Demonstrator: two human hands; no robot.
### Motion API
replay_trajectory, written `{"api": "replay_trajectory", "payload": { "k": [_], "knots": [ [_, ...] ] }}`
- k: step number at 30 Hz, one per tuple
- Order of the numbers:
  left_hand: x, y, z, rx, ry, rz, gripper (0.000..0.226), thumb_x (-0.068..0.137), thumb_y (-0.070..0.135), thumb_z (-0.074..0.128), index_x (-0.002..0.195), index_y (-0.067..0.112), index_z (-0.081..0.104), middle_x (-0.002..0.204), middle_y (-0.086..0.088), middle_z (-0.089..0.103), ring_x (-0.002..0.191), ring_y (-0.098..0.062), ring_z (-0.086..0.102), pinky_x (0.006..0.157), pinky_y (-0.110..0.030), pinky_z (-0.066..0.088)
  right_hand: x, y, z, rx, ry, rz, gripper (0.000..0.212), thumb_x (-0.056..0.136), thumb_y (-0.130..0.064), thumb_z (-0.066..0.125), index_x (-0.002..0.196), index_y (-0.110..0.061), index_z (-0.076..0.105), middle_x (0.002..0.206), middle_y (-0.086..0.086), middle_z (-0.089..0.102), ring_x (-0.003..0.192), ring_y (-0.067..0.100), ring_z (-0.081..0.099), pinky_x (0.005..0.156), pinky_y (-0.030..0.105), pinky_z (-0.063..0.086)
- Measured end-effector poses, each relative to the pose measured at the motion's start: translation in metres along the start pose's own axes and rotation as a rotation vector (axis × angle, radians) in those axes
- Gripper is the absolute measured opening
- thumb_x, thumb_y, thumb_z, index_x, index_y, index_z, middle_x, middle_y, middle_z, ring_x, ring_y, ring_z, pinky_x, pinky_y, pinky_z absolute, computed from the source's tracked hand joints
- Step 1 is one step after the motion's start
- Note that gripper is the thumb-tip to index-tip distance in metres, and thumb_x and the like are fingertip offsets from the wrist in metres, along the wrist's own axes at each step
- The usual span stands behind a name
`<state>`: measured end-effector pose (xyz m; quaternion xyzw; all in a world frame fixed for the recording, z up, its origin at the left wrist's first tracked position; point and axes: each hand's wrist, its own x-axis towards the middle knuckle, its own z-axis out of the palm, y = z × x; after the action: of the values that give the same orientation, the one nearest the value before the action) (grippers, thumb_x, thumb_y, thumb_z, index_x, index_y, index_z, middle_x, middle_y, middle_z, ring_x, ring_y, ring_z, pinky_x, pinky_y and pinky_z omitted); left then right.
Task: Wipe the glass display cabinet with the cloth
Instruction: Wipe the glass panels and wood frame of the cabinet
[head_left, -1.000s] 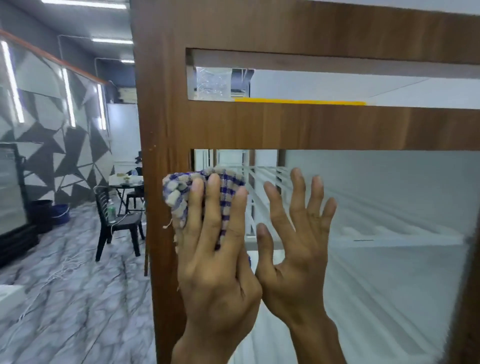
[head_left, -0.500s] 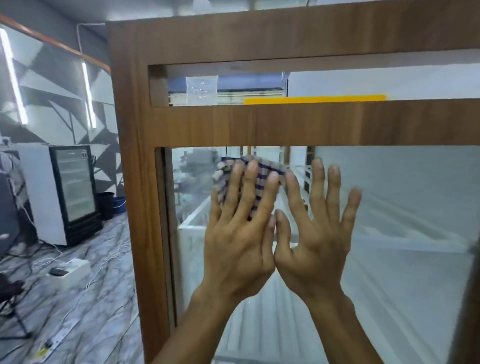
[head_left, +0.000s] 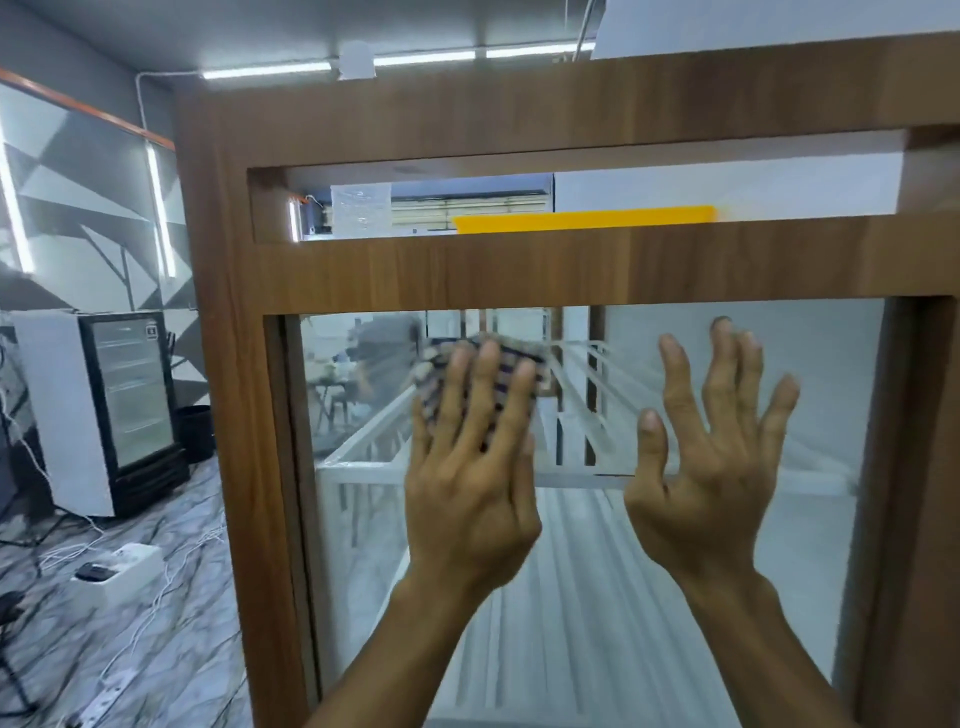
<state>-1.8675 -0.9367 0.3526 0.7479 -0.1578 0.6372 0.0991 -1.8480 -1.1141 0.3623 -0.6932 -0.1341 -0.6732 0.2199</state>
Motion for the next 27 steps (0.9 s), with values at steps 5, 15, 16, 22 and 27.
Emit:
{"api": "replay_trajectory", "payload": {
  "k": [5, 15, 16, 22, 27],
  "knots": [
    [0.029, 0.054, 0.019, -0.029, -0.022, 0.038, 0.052, 0.110, 0.029, 0.029, 0.160, 0.014, 0.032, 0.169, -0.011, 0.023, 0.159, -0.027, 0.013, 0.128, -0.054, 0.014, 0.001, 0.008, -0.004, -0.019, -0.011, -0.016, 0.053, 0.102, -0.019, 0.045, 0.155, -0.012, 0.039, 0.165, 0.018, 0.026, 0.156, 0.034, 0.017, 0.125, 0.061, 0.006],
    [0.054, 0.106, 0.044, -0.015, -0.141, 0.306, 0.061, 0.109, 0.036, 0.009, 0.160, 0.015, 0.034, 0.168, -0.010, 0.026, 0.158, -0.026, 0.017, 0.129, -0.048, 0.007, -0.016, 0.058, -0.026, 0.000, 0.084, 0.106, 0.052, 0.103, -0.014, 0.042, 0.153, 0.000, 0.036, 0.162, 0.023, 0.030, 0.155, 0.037, 0.021, 0.127, 0.052, 0.014],
    [0.055, 0.111, 0.047, -0.014, -0.152, 0.325, 0.063, 0.108, 0.037, 0.006, 0.160, 0.015, 0.034, 0.168, -0.010, 0.026, 0.158, -0.025, 0.016, 0.129, -0.048, 0.007, -0.021, 0.061, -0.028, 0.008, 0.095, 0.139, 0.053, 0.103, -0.014, 0.042, 0.153, 0.002, 0.036, 0.162, 0.023, 0.030, 0.155, 0.036, 0.021, 0.128, 0.050, 0.015],
    [0.063, 0.148, 0.070, -0.014, -0.166, 0.433, 0.062, 0.105, 0.037, 0.034, 0.162, 0.015, 0.028, 0.170, -0.009, 0.020, 0.159, -0.025, 0.012, 0.129, -0.051, 0.009, -0.066, 0.067, -0.033, 0.054, 0.083, 0.208, 0.049, 0.104, -0.013, 0.037, 0.151, 0.005, 0.037, 0.162, 0.019, 0.033, 0.155, 0.032, 0.023, 0.127, 0.048, 0.020],
    [0.064, 0.163, 0.075, 0.001, -0.242, 0.512, 0.067, 0.102, 0.037, 0.033, 0.163, 0.012, 0.022, 0.172, -0.009, 0.013, 0.160, -0.025, 0.005, 0.129, -0.049, 0.002, -0.086, 0.070, -0.036, 0.158, 0.055, 0.270, 0.052, 0.099, -0.004, 0.045, 0.149, 0.010, 0.038, 0.162, 0.017, 0.035, 0.155, 0.032, 0.024, 0.125, 0.052, 0.025]
  ]
}}
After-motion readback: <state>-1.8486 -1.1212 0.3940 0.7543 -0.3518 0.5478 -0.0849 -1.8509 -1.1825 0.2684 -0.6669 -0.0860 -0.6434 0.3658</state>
